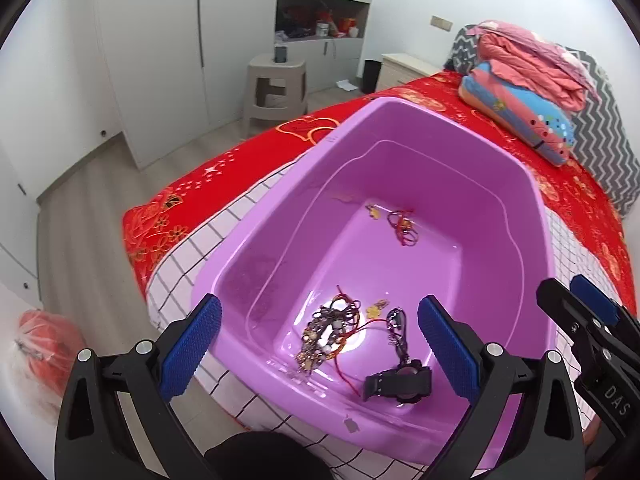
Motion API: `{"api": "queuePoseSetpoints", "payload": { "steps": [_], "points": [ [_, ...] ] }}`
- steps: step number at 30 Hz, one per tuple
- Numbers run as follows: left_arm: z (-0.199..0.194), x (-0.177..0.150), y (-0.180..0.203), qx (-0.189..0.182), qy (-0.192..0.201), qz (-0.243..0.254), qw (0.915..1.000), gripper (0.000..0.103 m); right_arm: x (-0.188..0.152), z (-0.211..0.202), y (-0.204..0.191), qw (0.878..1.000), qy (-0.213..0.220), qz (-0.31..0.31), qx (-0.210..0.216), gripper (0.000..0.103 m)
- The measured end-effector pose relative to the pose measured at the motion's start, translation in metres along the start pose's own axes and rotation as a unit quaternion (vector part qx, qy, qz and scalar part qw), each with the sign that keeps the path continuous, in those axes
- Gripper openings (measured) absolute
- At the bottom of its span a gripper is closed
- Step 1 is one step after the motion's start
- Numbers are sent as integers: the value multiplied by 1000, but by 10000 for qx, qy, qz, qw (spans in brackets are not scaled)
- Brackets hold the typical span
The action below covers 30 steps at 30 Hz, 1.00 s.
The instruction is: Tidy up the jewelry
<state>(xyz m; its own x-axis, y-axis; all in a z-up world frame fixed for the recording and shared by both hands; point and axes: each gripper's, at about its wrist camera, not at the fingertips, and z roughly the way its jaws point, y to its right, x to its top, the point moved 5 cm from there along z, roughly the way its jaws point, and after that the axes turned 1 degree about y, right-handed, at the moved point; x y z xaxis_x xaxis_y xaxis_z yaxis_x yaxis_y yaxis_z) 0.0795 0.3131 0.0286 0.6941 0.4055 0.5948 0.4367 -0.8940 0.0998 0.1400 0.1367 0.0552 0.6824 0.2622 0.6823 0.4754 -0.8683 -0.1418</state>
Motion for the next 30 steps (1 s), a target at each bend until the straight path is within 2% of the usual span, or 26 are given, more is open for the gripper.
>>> {"api": "queuePoseSetpoints", "payload": {
  "steps": [3,14,30],
  "points": [
    [1,-2,-1,87,-168,-17,9998,97,-1,-2,1,10000,-20,35,-36,69],
    [-8,-3,2,172,-65,-74,9998,97,-5,-6,9,9994,-106,9,-316,69],
    [-14,-9,10,242,-50,32,9997,97,-6,-11,12,9989,-134,4,-450,69]
  ]
}}
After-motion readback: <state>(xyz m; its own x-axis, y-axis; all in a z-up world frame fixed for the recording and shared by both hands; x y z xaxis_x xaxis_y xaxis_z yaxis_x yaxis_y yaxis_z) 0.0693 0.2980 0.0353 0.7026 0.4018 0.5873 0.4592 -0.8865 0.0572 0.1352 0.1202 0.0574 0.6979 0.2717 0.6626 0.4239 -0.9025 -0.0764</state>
